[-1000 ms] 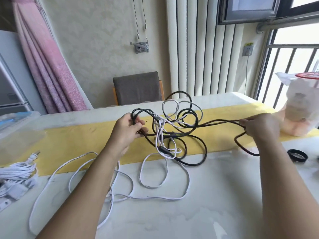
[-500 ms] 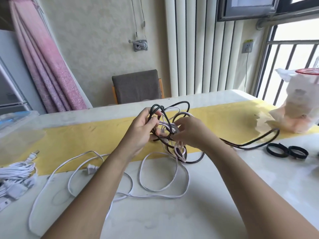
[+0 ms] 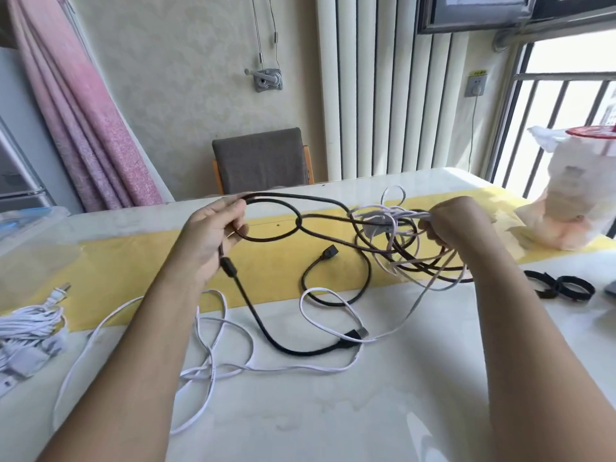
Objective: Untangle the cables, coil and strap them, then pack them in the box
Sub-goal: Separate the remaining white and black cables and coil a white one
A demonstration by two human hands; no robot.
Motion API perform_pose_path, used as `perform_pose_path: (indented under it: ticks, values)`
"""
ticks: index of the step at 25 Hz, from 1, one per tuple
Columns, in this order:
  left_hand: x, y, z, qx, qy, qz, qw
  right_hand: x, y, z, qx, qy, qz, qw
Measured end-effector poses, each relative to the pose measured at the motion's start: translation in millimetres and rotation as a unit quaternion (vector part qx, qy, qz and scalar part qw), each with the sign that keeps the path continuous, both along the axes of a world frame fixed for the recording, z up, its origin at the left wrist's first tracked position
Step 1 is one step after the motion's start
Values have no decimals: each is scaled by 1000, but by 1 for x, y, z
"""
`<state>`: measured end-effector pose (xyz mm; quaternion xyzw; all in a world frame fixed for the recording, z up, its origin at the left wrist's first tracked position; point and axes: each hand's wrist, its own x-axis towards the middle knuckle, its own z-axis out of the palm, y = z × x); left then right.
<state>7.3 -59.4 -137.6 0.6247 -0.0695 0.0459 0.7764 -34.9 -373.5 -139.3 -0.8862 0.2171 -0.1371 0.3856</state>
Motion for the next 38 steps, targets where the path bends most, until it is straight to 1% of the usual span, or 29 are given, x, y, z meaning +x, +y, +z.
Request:
perform_pose_path:
  ticks: [1, 2, 3, 5, 6, 7, 9, 10, 12, 13, 14, 15, 16, 18, 19, 20, 22, 24, 26, 27, 28, 29, 30, 31, 32, 33, 34, 36, 38]
  values:
    - [-1, -7, -3, 31, -52, 20, 998, -3, 2, 1, -102, 57, -4, 993]
    - [-6, -16, -3, 77, -106, 33, 991, -8, 5, 3, -186, 75, 3, 980]
    - [-11, -25, -1, 109, -152, 32, 982, -12, 9, 6, -219, 53, 37, 974]
    - [-25, -45, 9, 123, -216, -6, 968, -22, 31, 16, -139, -64, 217, 964]
    - [-33, -54, 14, 114, -242, -41, 963, -26, 48, 19, -93, -78, 294, 948]
    - [-38, -60, 17, 107, -264, -81, 955, -24, 61, 16, -80, -59, 331, 938]
    - [-42, -66, 14, 118, -274, -140, 944, -16, 72, 8, -96, -21, 317, 943]
    - [-42, -66, 11, 134, -256, -149, 946, -12, 69, 7, -57, -26, 278, 958]
    - [-45, -62, 6, 200, -186, -90, 958, -4, 46, 6, 126, -70, 179, 973]
    - [-48, -61, 6, 257, -157, -32, 953, -4, 32, 7, 236, -104, 117, 959]
    - [-53, -60, 8, 332, -133, 5, 934, -5, 18, 9, 318, -138, 63, 936]
    - [-59, -59, 10, 419, -106, -1, 902, -4, 6, 9, 373, -165, 22, 913]
    - [-65, -58, 10, 511, -65, -52, 856, -6, -1, 9, 414, -185, -13, 891]
    - [-82, -57, 2, 643, 30, -195, 740, -3, -11, 6, 480, -206, -70, 850]
    - [-91, -56, -3, 675, 57, -238, 696, -1, -15, 4, 476, -201, -90, 851]
    - [-98, -54, -10, 689, 59, -254, 676, -1, -16, 5, 443, -187, -108, 870]
    - [-107, -49, -22, 689, 15, -228, 687, -2, -21, 8, 308, -115, -121, 937]
    - [-113, -46, -28, 646, -7, -235, 726, -8, -22, 10, 108, 3, -121, 987]
    - [-116, -39, -29, 593, -12, -269, 758, -24, -12, 17, -81, 57, -136, 986]
    - [-117, -34, -24, 559, -29, -278, 781, -31, -4, 23, -141, 20, -140, 980]
    - [-118, -29, -15, 514, -49, -275, 811, -38, 5, 30, -178, -58, -128, 974]
    - [-118, -25, -2, 462, -70, -257, 846, -43, 15, 38, -163, -163, -87, 969]
    - [-116, -22, 13, 412, -93, -226, 878, -47, 23, 46, -73, -258, 9, 963]
    - [-112, -20, 28, 371, -124, -188, 901, -54, 37, 54, 48, -280, 168, 944]
    - [-107, -18, 42, 334, -156, -148, 918, -61, 51, 56, 160, -221, 353, 895]
    - [-99, -16, 53, 292, -182, -112, 932, -63, 65, 55, 192, -119, 491, 841]
    - [-90, -13, 63, 240, -194, -85, 948, -65, 76, 52, 167, -35, 580, 796]
    - [-70, -3, 72, 141, -185, -42, 972, -64, 86, 46, 105, 48, 631, 767]
    - [-50, 17, 67, 123, -155, 44, 979, -60, 79, 50, 136, 37, 615, 776]
